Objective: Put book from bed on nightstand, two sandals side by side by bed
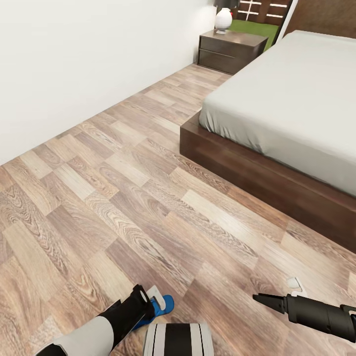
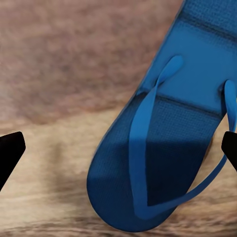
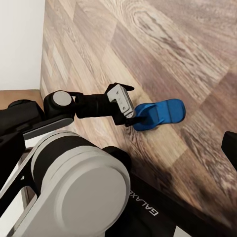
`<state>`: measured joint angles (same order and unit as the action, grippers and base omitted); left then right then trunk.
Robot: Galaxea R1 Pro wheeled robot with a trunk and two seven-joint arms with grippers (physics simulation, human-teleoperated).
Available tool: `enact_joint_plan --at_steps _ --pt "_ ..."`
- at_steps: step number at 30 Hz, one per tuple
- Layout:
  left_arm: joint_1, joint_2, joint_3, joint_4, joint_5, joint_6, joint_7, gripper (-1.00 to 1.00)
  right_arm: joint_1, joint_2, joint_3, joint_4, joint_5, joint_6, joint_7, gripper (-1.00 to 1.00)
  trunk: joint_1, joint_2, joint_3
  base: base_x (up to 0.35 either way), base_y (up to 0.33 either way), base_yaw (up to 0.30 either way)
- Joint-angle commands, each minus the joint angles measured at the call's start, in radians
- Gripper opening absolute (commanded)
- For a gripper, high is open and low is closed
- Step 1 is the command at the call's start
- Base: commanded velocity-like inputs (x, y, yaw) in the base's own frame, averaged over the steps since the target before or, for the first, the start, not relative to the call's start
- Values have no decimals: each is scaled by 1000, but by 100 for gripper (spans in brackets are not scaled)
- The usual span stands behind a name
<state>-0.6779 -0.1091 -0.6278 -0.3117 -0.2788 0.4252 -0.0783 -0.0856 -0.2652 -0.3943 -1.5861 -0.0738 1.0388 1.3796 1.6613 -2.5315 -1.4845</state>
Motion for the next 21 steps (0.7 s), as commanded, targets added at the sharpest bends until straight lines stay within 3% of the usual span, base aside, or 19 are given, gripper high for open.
enact_joint_plan --at_steps 1,21 --pt "0 0 0 -2 -11 5 -7 100 0 0 0 0 -3 8 1 100 0 0 -1 0 0 0" --pt "0 0 -2 -3 -11 4 -9 100 0 0 0 0 -3 8 1 100 0 0 -1 0 0 0"
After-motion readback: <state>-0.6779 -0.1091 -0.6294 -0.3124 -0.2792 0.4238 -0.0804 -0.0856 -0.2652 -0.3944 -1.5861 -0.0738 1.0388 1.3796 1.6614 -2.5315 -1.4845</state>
